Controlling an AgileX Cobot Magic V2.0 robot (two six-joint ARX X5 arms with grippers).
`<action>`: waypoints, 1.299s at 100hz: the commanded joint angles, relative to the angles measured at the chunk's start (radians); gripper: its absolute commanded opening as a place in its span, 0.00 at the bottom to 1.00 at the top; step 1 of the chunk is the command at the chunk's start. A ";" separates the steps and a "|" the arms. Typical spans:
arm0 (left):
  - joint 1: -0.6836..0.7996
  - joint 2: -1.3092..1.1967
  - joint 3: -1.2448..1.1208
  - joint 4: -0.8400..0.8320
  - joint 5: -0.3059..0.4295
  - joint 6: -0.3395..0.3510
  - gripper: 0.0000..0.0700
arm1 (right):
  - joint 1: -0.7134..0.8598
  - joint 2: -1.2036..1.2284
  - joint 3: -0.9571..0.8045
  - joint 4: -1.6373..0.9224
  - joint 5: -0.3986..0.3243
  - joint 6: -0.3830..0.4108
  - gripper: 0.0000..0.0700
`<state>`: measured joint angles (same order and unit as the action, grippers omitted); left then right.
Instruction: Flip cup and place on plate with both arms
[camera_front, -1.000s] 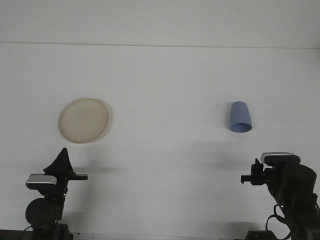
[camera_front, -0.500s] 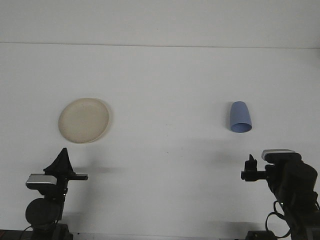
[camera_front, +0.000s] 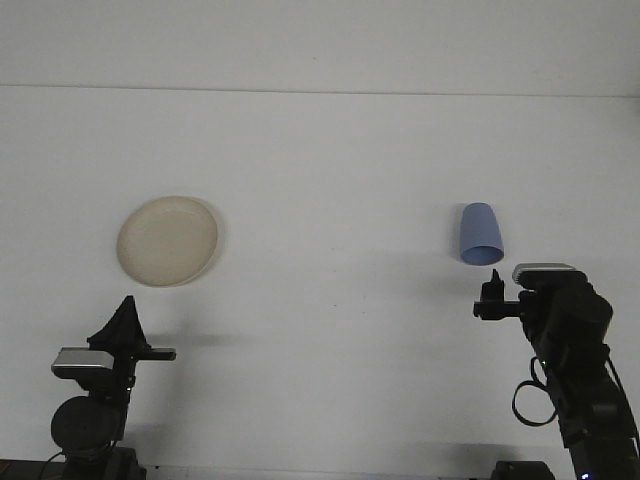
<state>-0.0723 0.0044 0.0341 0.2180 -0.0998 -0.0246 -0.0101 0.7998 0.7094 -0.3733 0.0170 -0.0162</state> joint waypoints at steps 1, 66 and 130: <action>0.000 -0.001 -0.020 0.011 0.003 0.002 0.02 | -0.009 0.010 -0.035 0.090 -0.003 0.011 0.80; 0.000 -0.001 -0.020 0.011 0.003 0.002 0.02 | -0.142 0.370 -0.219 0.652 -0.085 -0.020 0.80; 0.000 -0.001 -0.020 0.012 0.003 0.002 0.02 | -0.172 0.736 -0.192 1.030 -0.160 -0.027 0.76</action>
<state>-0.0723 0.0044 0.0341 0.2180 -0.0998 -0.0246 -0.1749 1.5047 0.4953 0.6300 -0.1387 -0.0307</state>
